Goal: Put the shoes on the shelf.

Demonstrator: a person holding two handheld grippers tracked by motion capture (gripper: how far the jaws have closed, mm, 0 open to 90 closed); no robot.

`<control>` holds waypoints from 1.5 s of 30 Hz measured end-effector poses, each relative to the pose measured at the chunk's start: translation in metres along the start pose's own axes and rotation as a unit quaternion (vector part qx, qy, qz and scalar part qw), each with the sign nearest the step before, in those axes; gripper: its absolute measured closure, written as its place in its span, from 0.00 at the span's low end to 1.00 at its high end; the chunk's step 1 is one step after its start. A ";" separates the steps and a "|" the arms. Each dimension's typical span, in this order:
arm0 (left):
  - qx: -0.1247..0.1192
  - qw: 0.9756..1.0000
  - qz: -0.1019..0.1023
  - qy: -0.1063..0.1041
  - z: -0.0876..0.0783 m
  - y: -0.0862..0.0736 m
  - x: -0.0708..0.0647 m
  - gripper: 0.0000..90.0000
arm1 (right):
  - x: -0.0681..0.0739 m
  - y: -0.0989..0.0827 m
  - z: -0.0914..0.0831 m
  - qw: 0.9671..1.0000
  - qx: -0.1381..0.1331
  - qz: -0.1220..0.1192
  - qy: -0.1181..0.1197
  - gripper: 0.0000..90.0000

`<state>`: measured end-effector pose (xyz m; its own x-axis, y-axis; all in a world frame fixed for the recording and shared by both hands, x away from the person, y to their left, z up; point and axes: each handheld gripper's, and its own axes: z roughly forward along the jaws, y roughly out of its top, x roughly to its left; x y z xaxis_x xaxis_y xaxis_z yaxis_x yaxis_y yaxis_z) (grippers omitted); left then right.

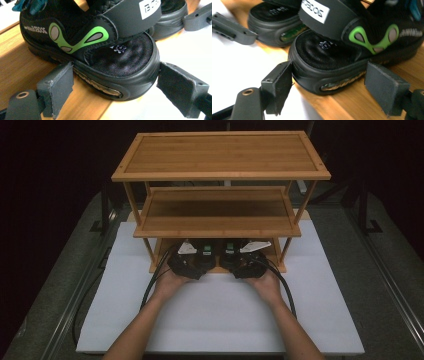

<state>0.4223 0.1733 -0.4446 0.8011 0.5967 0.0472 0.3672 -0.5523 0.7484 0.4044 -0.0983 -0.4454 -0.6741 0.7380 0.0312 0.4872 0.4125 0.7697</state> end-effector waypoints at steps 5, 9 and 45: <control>0.002 1.000 -0.006 0.003 0.006 0.002 0.004 0.15 | -0.012 -0.002 0.004 1.000 -0.003 0.019 -0.002 0.24; 0.002 1.000 -0.009 0.002 0.007 0.002 0.005 0.15 | -0.012 -0.001 0.004 1.000 -0.007 0.006 -0.003 0.25; 0.023 0.999 -0.027 -0.011 -0.071 -0.045 -0.025 0.00 | -0.011 -0.049 -0.074 0.999 -0.008 0.046 -0.003 0.01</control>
<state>0.3524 0.2241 -0.4326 0.7901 0.6129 -0.0070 0.4304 -0.5466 0.7183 0.3463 -0.1661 -0.4365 -0.6236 0.7755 0.0984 0.5377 0.3342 0.7740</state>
